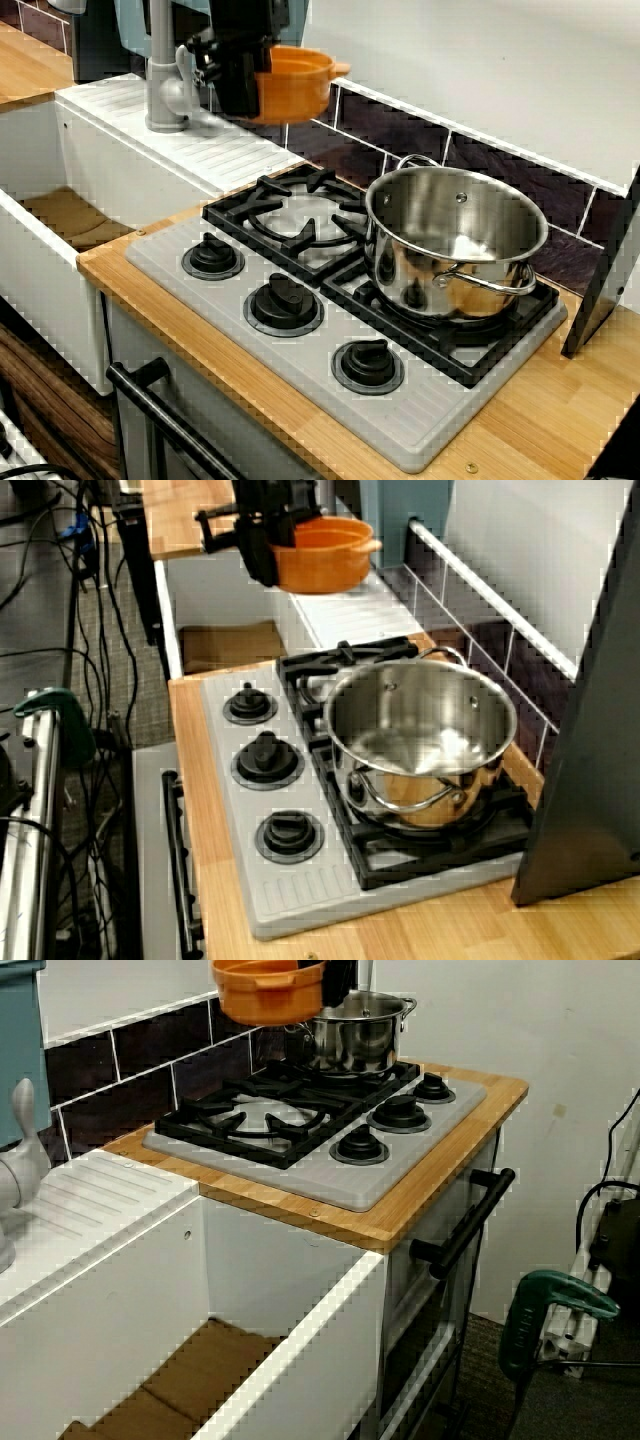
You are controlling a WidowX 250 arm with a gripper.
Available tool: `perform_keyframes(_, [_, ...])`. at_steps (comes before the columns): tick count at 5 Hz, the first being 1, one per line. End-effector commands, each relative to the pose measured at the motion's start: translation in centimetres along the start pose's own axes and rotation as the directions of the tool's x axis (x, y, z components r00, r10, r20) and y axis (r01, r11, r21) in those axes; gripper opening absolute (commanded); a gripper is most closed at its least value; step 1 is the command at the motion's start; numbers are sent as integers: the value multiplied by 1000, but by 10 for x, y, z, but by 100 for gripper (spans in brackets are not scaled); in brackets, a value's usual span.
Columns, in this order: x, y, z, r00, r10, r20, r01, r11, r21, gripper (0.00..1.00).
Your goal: Lift pot from stove
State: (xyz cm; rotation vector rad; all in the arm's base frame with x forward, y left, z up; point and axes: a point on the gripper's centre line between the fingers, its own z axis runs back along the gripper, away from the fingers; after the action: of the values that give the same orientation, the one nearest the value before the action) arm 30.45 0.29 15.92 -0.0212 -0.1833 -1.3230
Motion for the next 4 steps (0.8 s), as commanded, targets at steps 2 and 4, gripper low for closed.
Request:
perform_keyframes(2, [9,4,59,998,-28,53,21,993,118,0])
perform_keyframes(4, [12,4,76,997,-34,73,24,991,132,0])
